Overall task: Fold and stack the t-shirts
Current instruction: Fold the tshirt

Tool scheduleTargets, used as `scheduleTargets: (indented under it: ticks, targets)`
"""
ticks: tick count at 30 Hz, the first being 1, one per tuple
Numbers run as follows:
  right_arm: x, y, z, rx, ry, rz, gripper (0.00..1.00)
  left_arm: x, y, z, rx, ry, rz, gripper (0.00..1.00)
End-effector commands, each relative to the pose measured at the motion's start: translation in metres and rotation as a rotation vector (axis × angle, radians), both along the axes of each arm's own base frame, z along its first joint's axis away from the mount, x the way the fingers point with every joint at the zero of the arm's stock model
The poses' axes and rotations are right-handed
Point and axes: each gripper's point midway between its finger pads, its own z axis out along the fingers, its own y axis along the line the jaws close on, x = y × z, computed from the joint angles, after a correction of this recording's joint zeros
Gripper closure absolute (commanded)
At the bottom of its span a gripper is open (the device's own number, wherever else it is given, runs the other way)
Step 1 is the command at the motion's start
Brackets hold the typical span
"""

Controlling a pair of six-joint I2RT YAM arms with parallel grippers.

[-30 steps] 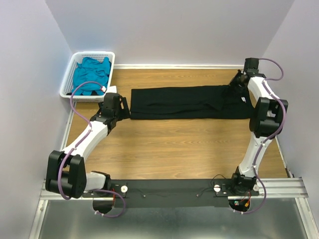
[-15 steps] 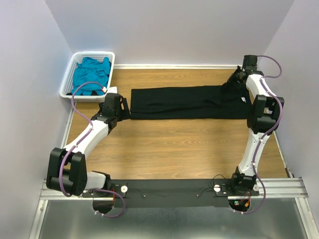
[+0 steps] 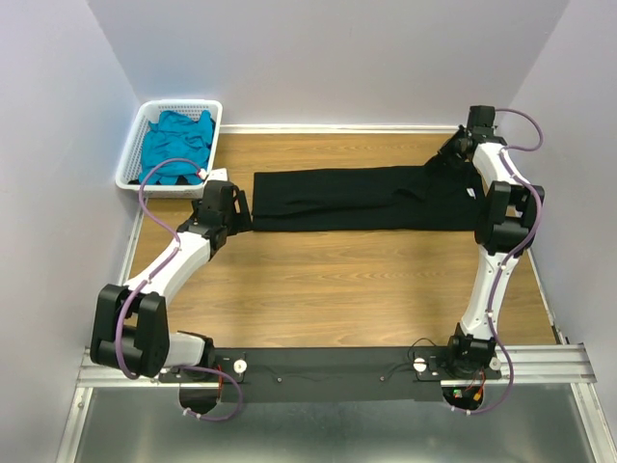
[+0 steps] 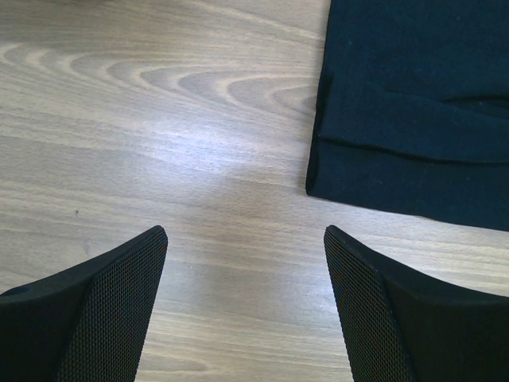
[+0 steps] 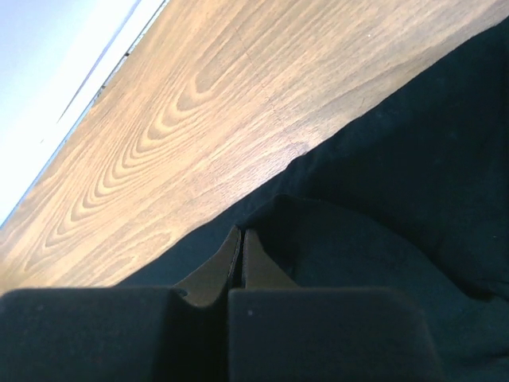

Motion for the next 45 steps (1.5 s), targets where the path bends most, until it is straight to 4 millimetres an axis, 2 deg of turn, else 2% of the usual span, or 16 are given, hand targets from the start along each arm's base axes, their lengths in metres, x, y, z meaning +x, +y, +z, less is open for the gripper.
scheduleTargets:
  ticks: [1,4,9,10,14,17,19,20,23,25,26,31,36,39,40,45]
  targets:
    - [0.009,-0.006,-0.005,0.001,-0.009,-0.069,0.98,0.003,0.0,-0.002,0.007,0.003,-0.002,0.13]
    - [0.009,-0.007,-0.005,0.001,-0.015,-0.083,0.98,0.001,-0.012,-0.006,-0.039,0.021,-0.041,0.14]
    - [0.01,-0.009,-0.006,-0.009,-0.019,-0.08,0.98,0.001,-0.054,-0.007,-0.127,0.057,-0.145,0.19]
    - [0.01,-0.008,-0.006,-0.005,-0.019,-0.076,0.98,0.006,-0.069,0.002,-0.14,0.038,-0.174,0.2]
    - [0.008,-0.007,-0.007,-0.004,-0.018,-0.074,0.98,0.021,-0.104,0.004,-0.192,0.053,-0.197,0.28]
    - [0.006,-0.01,-0.004,-0.023,-0.023,-0.081,0.98,0.026,-0.118,-0.014,-0.229,0.091,-0.179,0.32]
    - [0.006,-0.011,-0.003,-0.03,-0.025,-0.084,0.98,0.034,-0.125,-0.017,-0.266,0.092,-0.159,0.34]
    - [0.007,-0.011,-0.003,-0.032,-0.026,-0.079,0.98,0.037,-0.128,-0.027,-0.263,0.108,-0.151,0.35]
    - [0.007,-0.011,-0.001,-0.035,-0.03,-0.075,0.98,0.049,-0.138,-0.034,-0.266,0.118,-0.147,0.37]
    - [0.008,-0.012,0.0,-0.04,-0.033,-0.073,0.98,0.058,-0.145,-0.031,-0.268,0.106,-0.152,0.39]
    - [0.008,-0.012,0.0,-0.041,-0.035,-0.074,0.98,0.06,-0.146,-0.039,-0.259,0.12,-0.145,0.4]
    - [0.008,-0.013,-0.002,-0.042,-0.03,-0.075,0.98,0.078,-0.149,-0.044,-0.242,0.109,-0.12,0.44]
    - [0.007,-0.012,-0.004,-0.04,-0.027,-0.071,0.98,0.095,-0.146,-0.063,-0.202,0.136,-0.083,0.45]
    - [0.007,-0.011,-0.002,-0.036,-0.031,-0.065,0.98,0.109,-0.143,-0.066,-0.196,0.129,-0.063,0.46]
    - [0.006,-0.011,-0.002,-0.036,-0.029,-0.063,0.98,0.118,-0.143,-0.058,-0.198,0.11,-0.057,0.46]
    - [0.007,-0.007,0.003,-0.031,-0.041,-0.035,0.98,0.144,-0.12,-0.052,-0.185,0.088,-0.013,0.46]
